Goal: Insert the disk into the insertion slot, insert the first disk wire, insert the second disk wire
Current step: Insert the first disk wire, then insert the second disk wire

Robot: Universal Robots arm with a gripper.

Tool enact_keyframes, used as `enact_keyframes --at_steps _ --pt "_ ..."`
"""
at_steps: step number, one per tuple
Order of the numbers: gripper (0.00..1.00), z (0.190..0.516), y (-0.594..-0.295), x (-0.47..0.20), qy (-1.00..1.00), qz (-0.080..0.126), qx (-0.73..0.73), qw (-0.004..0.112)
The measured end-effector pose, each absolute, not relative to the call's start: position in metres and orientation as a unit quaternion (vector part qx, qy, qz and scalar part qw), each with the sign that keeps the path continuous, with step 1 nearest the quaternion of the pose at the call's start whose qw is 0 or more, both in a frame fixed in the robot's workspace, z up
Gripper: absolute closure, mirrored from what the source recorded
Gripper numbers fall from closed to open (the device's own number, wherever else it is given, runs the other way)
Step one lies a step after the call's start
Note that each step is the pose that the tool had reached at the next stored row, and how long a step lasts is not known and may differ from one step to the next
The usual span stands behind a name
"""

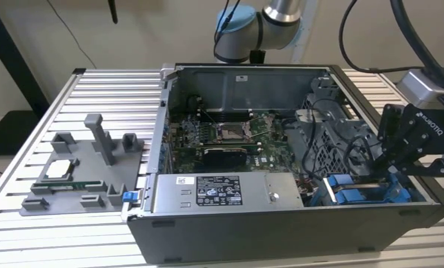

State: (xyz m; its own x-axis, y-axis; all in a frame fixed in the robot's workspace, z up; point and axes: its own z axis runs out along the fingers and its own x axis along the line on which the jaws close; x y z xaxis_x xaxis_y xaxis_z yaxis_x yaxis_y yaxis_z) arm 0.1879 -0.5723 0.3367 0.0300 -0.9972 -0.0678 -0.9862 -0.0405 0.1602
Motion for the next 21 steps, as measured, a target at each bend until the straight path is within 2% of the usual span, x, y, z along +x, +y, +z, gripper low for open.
enact_keyframes --at_steps 7,8,21 --pt "1.0 0.329 -0.572 0.188 -0.696 -0.081 0.713 0.034" --pt "0.0 0.328 -0.572 0.187 -0.697 -0.081 0.712 0.033" --pt "0.0 0.351 -0.573 0.185 -0.697 -0.081 0.711 0.033"
